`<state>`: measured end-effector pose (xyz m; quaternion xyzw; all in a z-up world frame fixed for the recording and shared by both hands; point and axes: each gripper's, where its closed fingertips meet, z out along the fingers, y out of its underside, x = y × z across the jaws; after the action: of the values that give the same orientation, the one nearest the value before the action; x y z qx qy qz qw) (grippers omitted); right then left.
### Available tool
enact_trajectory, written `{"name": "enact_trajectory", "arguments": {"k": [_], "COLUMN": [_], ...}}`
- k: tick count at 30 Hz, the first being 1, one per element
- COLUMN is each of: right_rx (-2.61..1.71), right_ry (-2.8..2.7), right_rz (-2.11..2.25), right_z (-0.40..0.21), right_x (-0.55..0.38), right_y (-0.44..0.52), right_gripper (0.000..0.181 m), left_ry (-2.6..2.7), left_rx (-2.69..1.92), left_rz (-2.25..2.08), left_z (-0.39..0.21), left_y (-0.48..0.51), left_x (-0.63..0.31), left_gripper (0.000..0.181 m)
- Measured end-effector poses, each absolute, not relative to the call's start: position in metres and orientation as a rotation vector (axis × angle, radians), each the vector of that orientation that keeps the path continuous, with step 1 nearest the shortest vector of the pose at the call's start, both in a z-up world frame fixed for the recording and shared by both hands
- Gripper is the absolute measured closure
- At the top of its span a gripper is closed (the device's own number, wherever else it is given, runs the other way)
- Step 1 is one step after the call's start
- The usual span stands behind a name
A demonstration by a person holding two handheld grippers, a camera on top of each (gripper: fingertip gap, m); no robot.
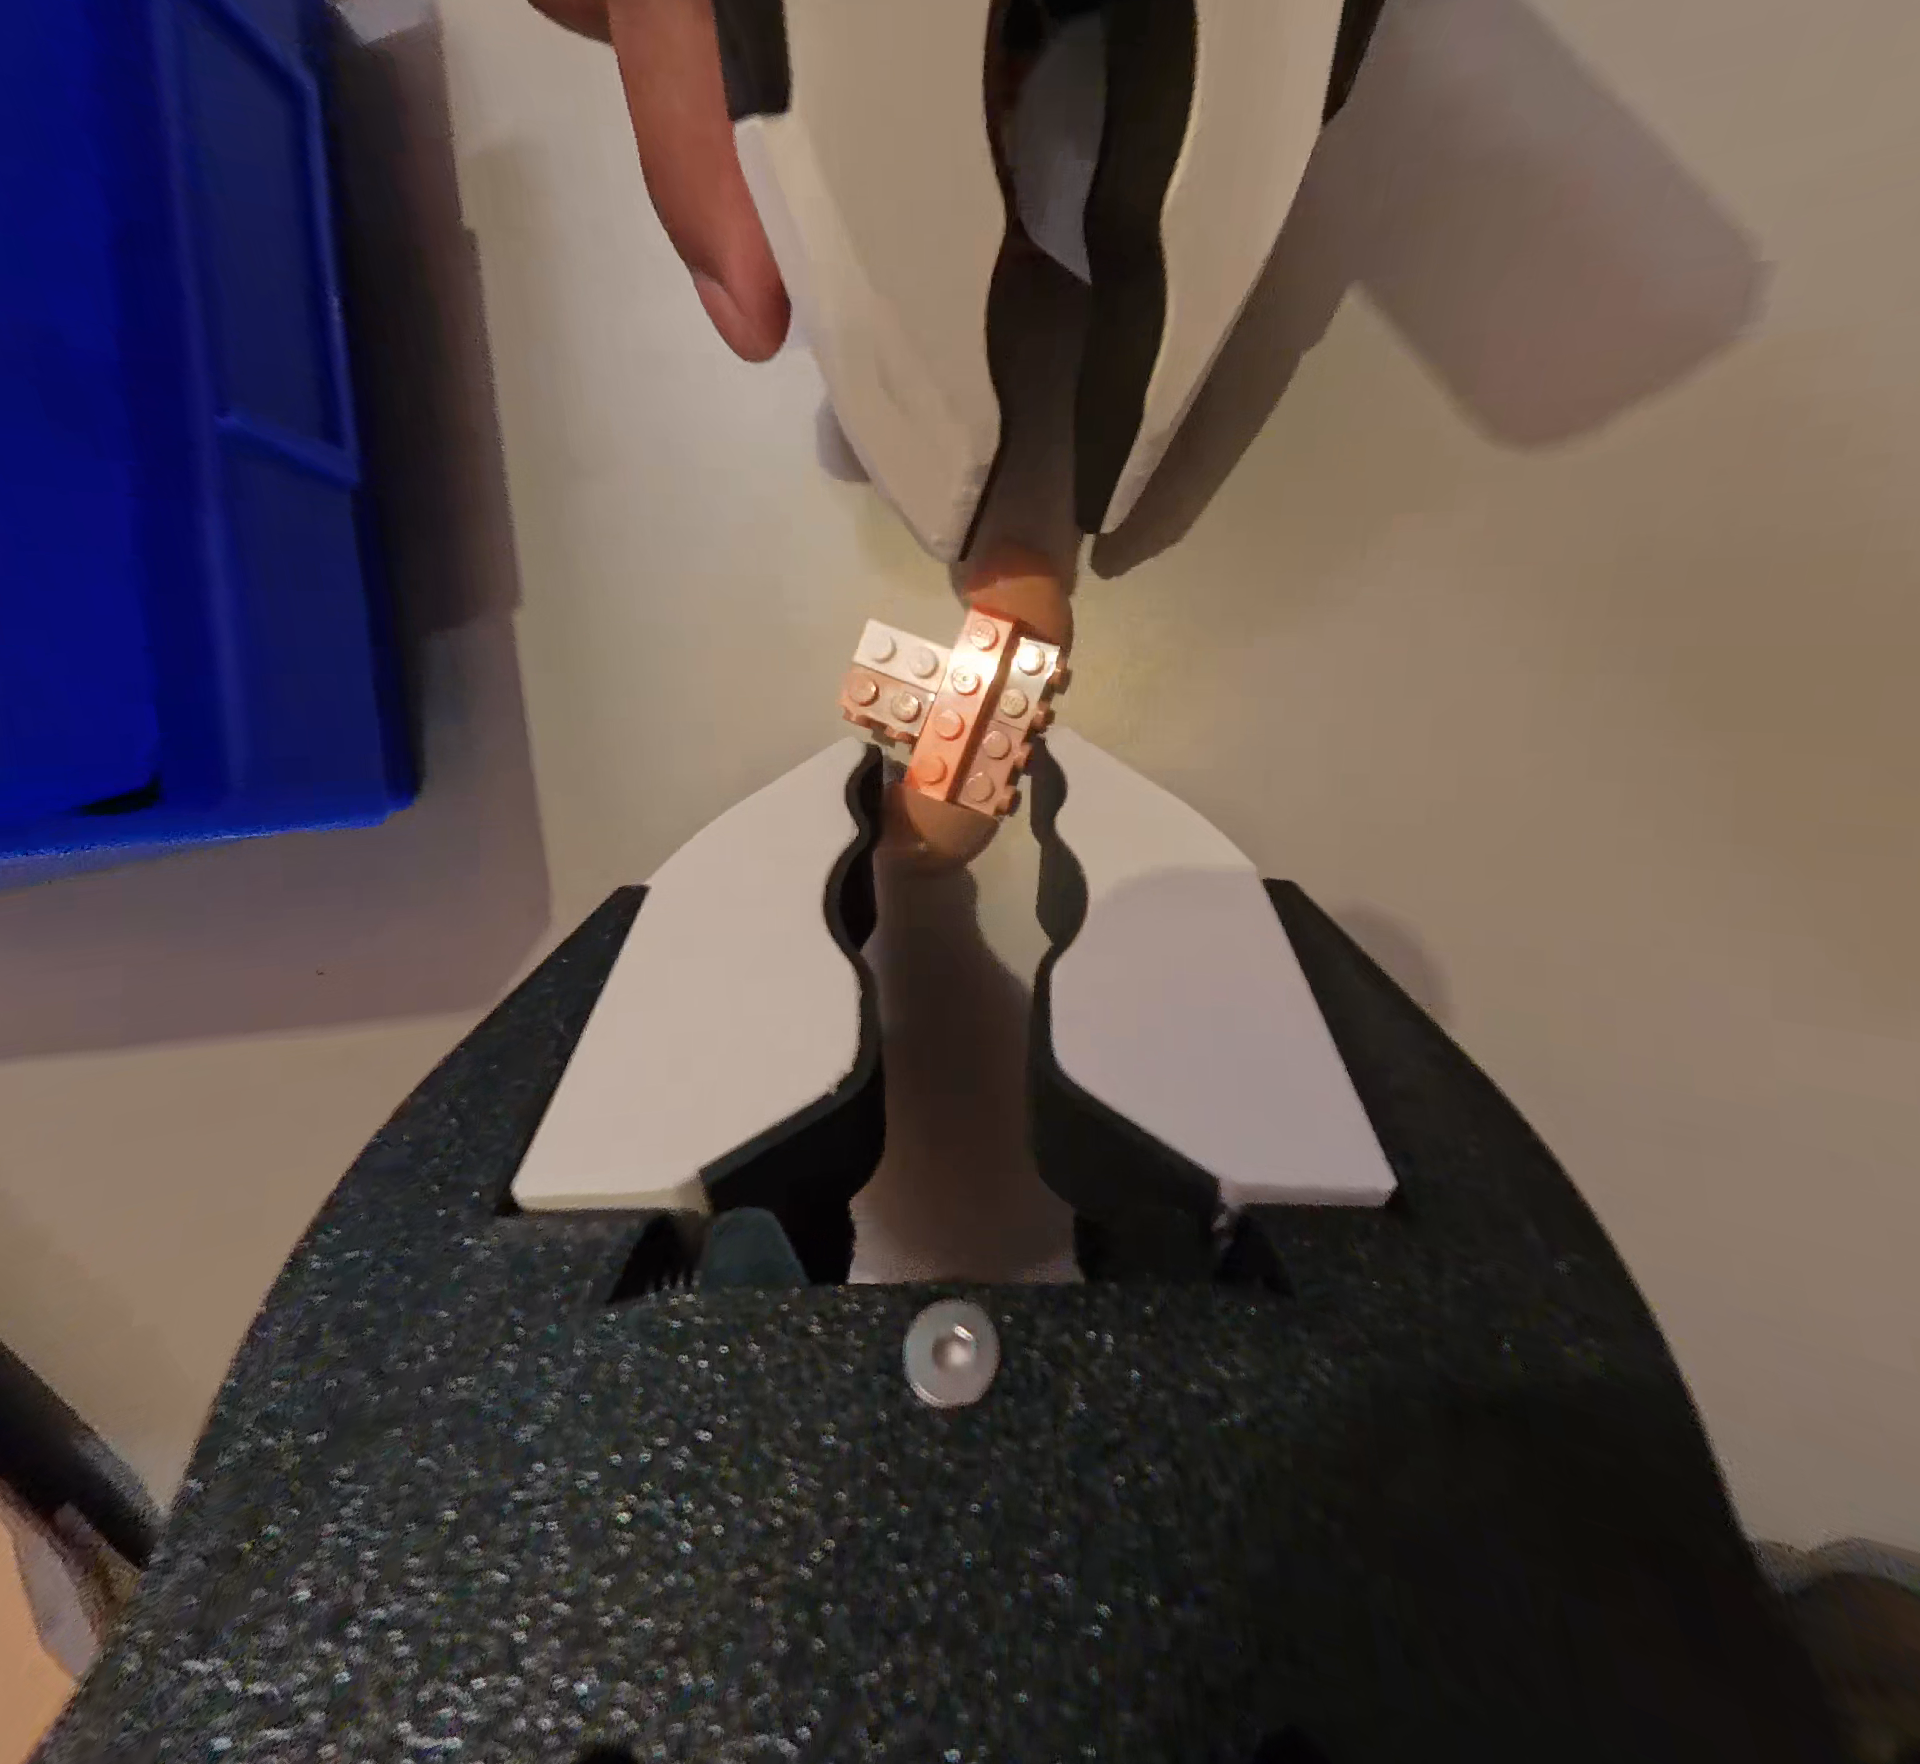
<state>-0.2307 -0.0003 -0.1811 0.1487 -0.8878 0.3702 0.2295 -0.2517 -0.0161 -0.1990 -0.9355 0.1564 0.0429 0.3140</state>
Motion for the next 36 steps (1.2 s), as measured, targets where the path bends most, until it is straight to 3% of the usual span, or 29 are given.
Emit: {"name": "enact_trajectory", "arguments": {"k": [7, 8, 16, 24, 30, 36], "right_rx": [0.255, 0.235, 0.165, 0.247, 0.367, 0.564], "right_ry": [-2.467, -2.478, -2.515, -2.436, -2.241, -2.036], "right_rz": [1.013, 1.03, 0.981, 0.896, 0.835, 0.76], "right_z": [-0.176, -0.175, -0.184, -0.184, -0.168, -0.156], "right_x": [-0.247, -0.248, -0.254, -0.257, -0.264, -0.256], "right_y": [0.014, 0.014, 0.018, 0.018, 0.018, 0.013], "right_gripper": [0.155, 0.154, 0.152, 0.166, 0.166, 0.166], "left_ry": [0.348, 0.346, 0.341, 0.31, 0.212, 0.113], "left_rx": [-2.482, -2.458, -2.417, -2.371, -2.287, -2.16], "left_rz": [0.173, 0.19, 0.217, 0.212, 0.167, -0.029], "left_z": [-0.195, -0.191, -0.184, -0.178, -0.163, -0.147], "left_y": [-0.013, -0.01, -0.005, -0.001, -0.002, 0.006], "left_x": [-0.262, -0.263, -0.263, -0.265, -0.269, -0.26], "left_gripper": [0.158, 0.172, 0.172, 0.172, 0.137, 0.137]}}
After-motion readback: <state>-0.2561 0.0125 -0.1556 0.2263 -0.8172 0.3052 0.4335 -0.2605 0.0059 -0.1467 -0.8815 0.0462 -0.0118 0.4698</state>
